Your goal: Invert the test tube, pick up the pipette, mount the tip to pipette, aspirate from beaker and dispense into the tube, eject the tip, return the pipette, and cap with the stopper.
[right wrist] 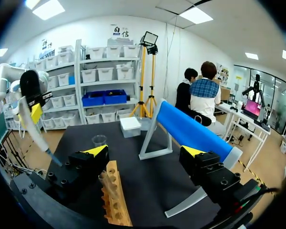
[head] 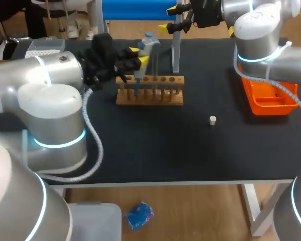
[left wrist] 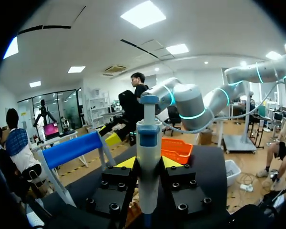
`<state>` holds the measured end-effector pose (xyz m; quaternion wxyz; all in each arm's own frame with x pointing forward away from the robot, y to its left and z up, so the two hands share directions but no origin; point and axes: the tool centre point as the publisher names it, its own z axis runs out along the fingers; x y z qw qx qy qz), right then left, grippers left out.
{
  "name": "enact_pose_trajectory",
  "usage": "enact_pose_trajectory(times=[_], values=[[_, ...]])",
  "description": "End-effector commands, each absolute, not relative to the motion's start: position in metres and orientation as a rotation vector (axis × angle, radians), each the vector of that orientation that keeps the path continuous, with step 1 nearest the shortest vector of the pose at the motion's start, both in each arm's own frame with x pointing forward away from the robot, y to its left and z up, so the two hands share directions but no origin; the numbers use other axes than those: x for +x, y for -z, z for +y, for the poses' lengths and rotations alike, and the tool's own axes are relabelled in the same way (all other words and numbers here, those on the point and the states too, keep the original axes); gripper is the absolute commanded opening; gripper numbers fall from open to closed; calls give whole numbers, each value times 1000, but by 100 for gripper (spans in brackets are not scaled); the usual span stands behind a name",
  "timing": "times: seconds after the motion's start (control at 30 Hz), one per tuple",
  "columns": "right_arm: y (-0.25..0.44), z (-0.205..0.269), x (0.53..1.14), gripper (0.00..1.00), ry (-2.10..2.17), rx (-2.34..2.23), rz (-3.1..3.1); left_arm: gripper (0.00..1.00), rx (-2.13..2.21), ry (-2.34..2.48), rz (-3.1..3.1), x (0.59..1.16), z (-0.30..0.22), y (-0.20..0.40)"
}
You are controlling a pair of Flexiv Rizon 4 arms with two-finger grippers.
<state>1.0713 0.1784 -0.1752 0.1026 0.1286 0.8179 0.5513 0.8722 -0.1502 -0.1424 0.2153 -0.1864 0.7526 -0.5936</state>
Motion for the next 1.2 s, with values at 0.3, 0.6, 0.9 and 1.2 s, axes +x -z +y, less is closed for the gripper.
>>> enact_pose_trajectory(times=[0.3,0.6,0.9,1.2], values=[[175,178,1071,100,-1626,379,2418,0,-511,1617,2241,916,-44,132],[175,178,1071,100,-1626,379,2418,0,-548,1599,2225,929,-27,134],[175,178,1071,100,-1626,379,2418,0,-548,1599,2225,929,-27,134],[175,178,1071,100,-1626,379,2418,0,-595,1568,2218,937,-28,136]])
